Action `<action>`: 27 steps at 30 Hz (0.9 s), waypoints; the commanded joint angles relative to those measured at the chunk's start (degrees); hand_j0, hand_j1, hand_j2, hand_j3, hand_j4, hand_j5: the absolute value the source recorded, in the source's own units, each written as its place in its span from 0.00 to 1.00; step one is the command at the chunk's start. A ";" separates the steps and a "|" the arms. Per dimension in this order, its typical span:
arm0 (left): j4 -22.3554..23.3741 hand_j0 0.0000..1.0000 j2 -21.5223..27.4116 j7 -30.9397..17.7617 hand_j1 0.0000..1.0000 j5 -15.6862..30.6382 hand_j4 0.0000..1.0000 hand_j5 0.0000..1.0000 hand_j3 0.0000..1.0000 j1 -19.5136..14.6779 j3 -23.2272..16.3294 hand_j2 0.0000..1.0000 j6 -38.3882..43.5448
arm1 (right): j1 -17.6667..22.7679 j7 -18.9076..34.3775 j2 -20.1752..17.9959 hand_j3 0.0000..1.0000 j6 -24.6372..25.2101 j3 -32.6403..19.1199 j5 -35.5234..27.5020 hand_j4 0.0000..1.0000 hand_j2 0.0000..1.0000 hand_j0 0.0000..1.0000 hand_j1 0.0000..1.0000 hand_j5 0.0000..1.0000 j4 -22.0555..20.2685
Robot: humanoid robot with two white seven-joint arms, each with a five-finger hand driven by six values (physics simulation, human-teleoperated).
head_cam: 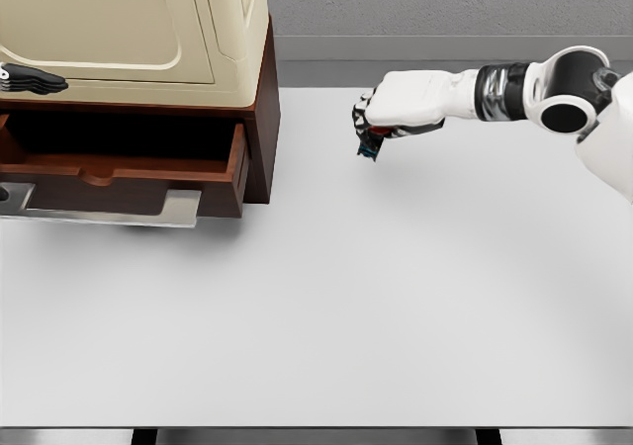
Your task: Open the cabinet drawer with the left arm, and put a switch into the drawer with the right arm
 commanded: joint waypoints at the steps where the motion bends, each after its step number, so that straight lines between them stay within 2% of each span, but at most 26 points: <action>1: 0.70 0.97 0.07 0.01 0.97 0.44 0.97 0.97 0.97 0.00 0.08 0.97 -0.01 | 0.00 -0.03 0.62 0.37 0.21 -0.06 -0.42 0.37 0.37 0.37 0.37 0.37 -2.90; 3: 2.20 0.97 0.16 0.01 0.97 0.44 0.97 0.97 0.97 0.00 0.08 0.97 -0.18 | 0.00 -0.03 0.71 0.37 0.21 -0.06 -0.51 0.37 0.37 0.37 0.37 0.37 -4.49; 6: 2.02 0.97 0.07 0.01 0.97 0.44 0.97 0.97 0.97 0.09 0.00 0.97 -0.36 | 0.00 -0.03 0.53 0.38 0.21 -0.06 -0.51 0.38 0.38 0.38 0.38 0.38 -8.71; 17: 1.85 0.97 -0.46 0.01 0.97 0.44 0.97 0.97 0.97 0.18 -0.44 0.97 -0.45 | -0.97 -0.03 1.24 0.38 0.21 0.91 -1.74 0.38 0.38 0.38 0.38 0.38 -9.94; 20: 1.85 0.97 -0.55 0.01 0.97 0.44 0.97 0.97 0.97 0.18 -0.44 0.97 -0.45 | -0.97 -0.03 0.80 0.39 0.21 0.91 -1.82 0.39 0.39 0.39 0.39 0.39 -14.07; 25: 1.85 0.97 -0.55 0.01 0.97 0.09 0.97 0.97 0.97 0.18 -0.53 0.97 -0.45 | -1.58 -0.03 0.89 0.39 0.21 2.14 -2.17 0.39 0.39 0.39 0.39 0.39 -17.32; 27: 1.85 0.97 -0.55 0.01 0.97 0.09 0.97 0.97 0.97 0.18 -0.53 0.97 -0.45 | -2.64 -0.03 0.89 0.38 0.21 2.14 -3.05 0.38 0.38 0.38 0.38 0.38 -17.41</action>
